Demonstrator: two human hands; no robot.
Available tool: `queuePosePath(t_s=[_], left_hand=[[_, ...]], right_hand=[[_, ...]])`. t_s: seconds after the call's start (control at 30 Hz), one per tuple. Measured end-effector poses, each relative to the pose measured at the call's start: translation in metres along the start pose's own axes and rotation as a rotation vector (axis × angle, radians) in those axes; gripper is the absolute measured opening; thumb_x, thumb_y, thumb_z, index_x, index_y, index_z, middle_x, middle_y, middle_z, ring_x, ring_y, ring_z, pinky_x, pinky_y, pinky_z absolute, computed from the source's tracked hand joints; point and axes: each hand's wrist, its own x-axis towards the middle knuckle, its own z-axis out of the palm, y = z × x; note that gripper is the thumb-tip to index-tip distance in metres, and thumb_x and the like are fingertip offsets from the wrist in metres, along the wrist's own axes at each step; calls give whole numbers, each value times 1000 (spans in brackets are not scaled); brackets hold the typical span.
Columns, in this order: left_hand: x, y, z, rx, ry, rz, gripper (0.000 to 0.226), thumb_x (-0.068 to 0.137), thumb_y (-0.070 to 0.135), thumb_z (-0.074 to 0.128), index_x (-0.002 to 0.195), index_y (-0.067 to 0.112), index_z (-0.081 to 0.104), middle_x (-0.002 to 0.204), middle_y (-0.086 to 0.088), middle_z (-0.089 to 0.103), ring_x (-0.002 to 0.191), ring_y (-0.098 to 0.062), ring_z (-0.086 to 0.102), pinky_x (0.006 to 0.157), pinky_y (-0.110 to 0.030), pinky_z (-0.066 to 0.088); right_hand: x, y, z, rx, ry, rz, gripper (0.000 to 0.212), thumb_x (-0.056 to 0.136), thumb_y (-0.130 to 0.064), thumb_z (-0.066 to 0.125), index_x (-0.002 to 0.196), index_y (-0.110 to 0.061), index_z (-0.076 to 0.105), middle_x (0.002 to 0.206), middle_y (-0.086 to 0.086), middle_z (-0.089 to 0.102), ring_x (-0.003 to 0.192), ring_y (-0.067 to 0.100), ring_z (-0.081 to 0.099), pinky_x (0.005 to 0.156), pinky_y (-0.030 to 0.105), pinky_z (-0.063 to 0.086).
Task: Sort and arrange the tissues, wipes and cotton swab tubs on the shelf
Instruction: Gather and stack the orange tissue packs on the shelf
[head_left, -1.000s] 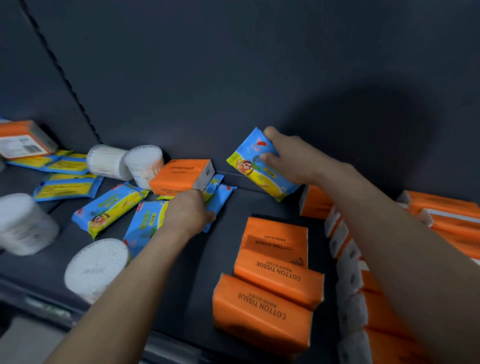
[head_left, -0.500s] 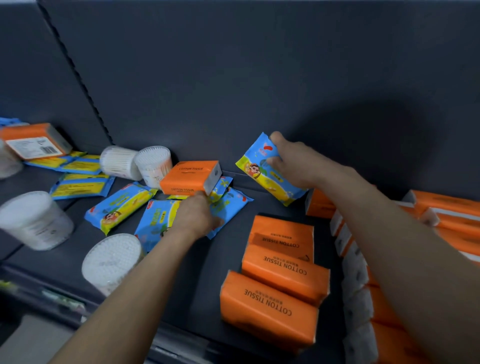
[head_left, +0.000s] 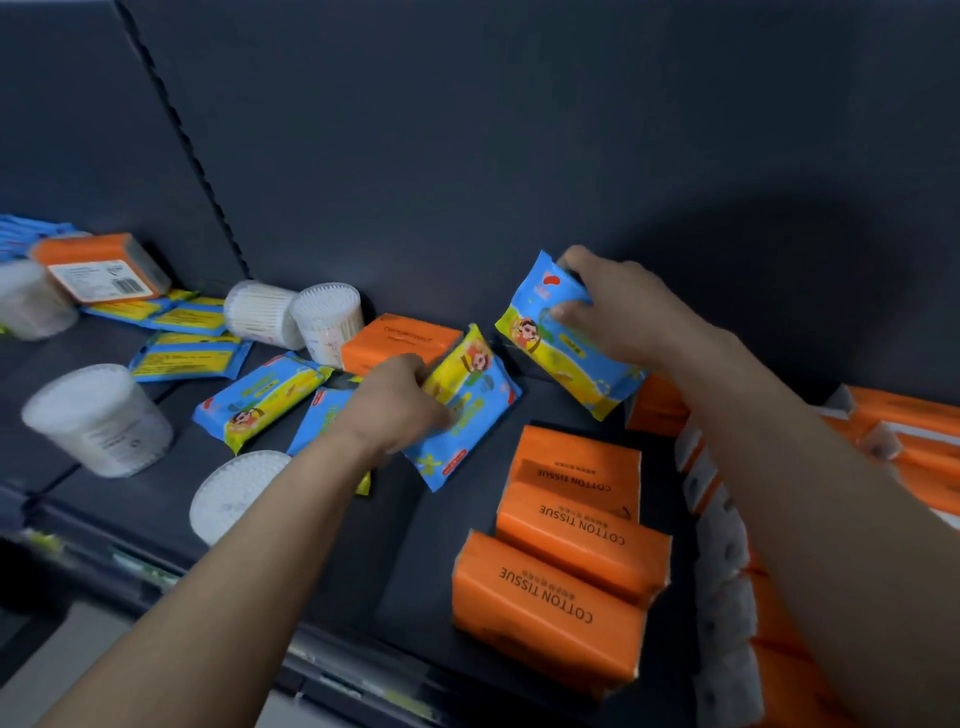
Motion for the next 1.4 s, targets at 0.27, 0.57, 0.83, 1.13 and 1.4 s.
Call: queuePosePath(t_s=[0.27,0.57,0.83,1.13,1.4], left_hand=[[-4,2,-46,-371,155,47,46,74,7,71,109,20,44,99,-7,63,84,-24,63,73,-38,55],[-26,-72,-117,-663,145,16,24,76,-2,65,100,2,61,98,-17,70,74,-24,66,67,-36,56],[-44,-179,-232,-1045,339,101,43,76,-18,54,116,-1,53,102,-11,68,78,-18,70,61,-31,57],[-56,-274,-317,-1186,473,22,31,90,14,57,121,12,56,108,-5,70,93,-22,69,80,-44,56],[-38,-310,-361,-1049,593,73,34,75,6,71,106,-5,63,107,-18,67,94,-32,67,86,-54,52]], right_hand=[[1,-27,-2,-13,26,-20,30,90,-28,54,115,-20,40,93,8,57,82,29,54,72,37,46],[10,-148,19,42,46,-108,31,97,-21,38,126,-24,29,66,8,47,59,23,43,55,34,35],[29,-295,65,104,37,-172,40,95,-28,47,131,-21,31,90,17,56,75,30,54,67,39,45],[64,-416,122,114,-103,-271,46,92,-25,55,132,-21,32,102,13,58,85,30,59,73,39,49],[116,-463,151,117,-96,-405,52,91,-25,56,136,-19,31,113,14,54,88,27,53,70,31,40]])
